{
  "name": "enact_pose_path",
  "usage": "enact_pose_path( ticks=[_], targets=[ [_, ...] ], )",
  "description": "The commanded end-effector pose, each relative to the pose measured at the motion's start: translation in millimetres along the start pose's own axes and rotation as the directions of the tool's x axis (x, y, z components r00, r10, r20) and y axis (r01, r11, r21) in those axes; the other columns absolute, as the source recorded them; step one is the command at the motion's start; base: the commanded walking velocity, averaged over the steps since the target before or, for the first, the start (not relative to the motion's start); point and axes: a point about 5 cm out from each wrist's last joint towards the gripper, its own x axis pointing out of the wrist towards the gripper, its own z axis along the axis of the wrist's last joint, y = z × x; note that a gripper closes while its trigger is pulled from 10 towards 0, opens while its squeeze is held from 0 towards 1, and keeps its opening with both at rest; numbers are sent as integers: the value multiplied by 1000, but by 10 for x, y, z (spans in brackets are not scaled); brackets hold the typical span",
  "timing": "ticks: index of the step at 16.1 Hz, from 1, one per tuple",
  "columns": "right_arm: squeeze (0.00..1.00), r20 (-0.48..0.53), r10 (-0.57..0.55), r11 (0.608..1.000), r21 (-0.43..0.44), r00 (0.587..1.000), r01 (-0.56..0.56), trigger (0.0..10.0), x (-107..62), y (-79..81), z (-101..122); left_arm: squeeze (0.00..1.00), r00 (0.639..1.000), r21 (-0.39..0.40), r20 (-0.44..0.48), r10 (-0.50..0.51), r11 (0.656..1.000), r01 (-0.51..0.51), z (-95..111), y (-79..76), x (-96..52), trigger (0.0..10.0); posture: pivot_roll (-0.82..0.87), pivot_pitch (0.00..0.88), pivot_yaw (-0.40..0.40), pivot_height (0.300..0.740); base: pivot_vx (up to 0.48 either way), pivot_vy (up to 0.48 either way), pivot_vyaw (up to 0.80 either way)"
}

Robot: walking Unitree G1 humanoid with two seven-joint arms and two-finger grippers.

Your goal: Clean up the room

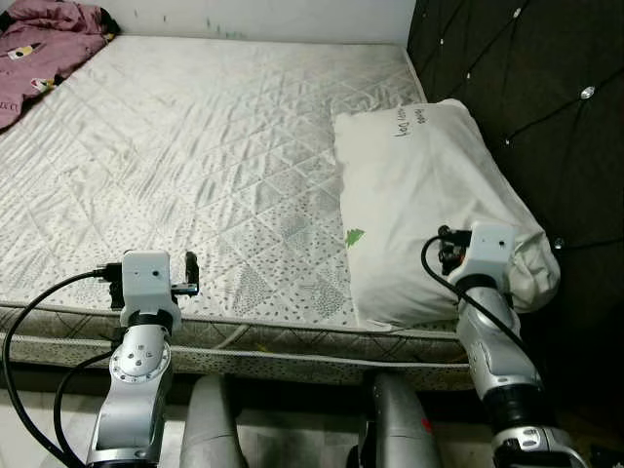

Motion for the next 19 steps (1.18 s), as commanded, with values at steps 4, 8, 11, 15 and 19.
enact_pose_path(
  ticks=[4, 8, 11, 15, 19],
  targets=[
    [0, 8, 11, 1000, 19, 1000, -11, 10000, 45, 35, 94, 0, 1000, 2, 21, -7, 1000, 7, 44, -8, 30, 10000, -57, 0, -12, 673, 0, 0, 0],
    [0, -11, -4, 1000, 31, 1000, 5, 10000, 80, 8, 101, 0, 1000, -3, 26, -12, 1000, 12, 51, -14, 38, 10000, -66, 0, -6, 721, 0, 0, 0],
    [0, 0, -20, 998, 55, 1000, 20, 10000, 186, -61, 227, 0, 999, -9, 38, 21, 1000, -20, 87, 73, 117, 10000, -76, 0, 0, 740, 0, 0, 0],
    [0, 18, 41, 999, -20, 999, -40, 10000, 336, -95, 365, 0, 998, -29, 54, -18, 999, 19, 127, 9, 154, 10000, -87, 0, 19, 740, 0, 0, 0],
    [0, -61, 218, 962, -155, 974, -225, 10000, 407, 210, 273, 0, 992, 13, 115, -57, 998, 55, 219, 54, 293, 10000, -126, 0, 42, 740, 0, 0, 0]
  ],
)
